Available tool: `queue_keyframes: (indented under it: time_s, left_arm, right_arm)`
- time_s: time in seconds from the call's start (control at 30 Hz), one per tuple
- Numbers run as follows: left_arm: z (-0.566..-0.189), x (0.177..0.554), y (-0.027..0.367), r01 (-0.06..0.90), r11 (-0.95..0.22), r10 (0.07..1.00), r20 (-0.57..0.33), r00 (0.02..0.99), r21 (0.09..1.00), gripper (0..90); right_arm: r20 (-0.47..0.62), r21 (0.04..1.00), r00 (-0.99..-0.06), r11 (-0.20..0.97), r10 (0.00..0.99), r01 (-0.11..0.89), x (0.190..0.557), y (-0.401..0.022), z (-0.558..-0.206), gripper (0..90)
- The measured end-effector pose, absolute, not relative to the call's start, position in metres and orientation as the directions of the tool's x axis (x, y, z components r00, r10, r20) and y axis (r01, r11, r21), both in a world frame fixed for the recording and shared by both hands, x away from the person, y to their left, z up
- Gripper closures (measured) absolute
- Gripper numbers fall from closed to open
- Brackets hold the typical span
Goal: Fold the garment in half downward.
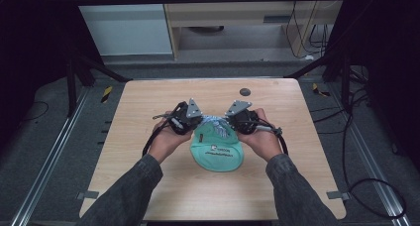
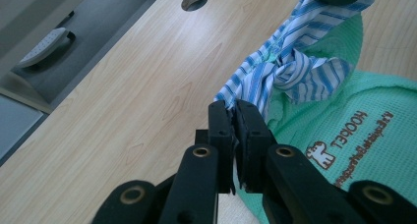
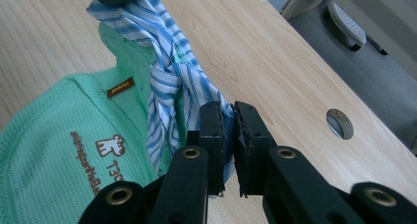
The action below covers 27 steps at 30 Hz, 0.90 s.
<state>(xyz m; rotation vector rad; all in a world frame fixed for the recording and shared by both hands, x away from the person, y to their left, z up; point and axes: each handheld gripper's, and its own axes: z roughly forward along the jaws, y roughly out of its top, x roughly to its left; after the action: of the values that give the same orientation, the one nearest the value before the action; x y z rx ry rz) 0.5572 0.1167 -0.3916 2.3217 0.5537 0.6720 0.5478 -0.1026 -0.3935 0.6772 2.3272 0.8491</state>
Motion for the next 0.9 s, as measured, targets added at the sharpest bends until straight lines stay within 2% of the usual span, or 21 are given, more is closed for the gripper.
queue_keyframes:
  time_s: [0.3, 0.9]
  left_arm:
    - [-0.381, 0.557, 0.113, 0.199, -0.696, 0.542, 0.322, 0.776, 0.690, 86.6]
    - [-0.399, 0.530, 0.110, 0.204, -0.706, 0.509, 0.286, 0.812, 0.678, 86.5]
  right_arm:
    - [-0.327, 0.709, -0.702, 0.655, 0.633, 0.261, 0.548, -0.107, -0.389, 82.9]
    - [-0.311, 0.708, -0.724, 0.658, 0.616, 0.256, 0.529, -0.116, -0.407, 82.4]
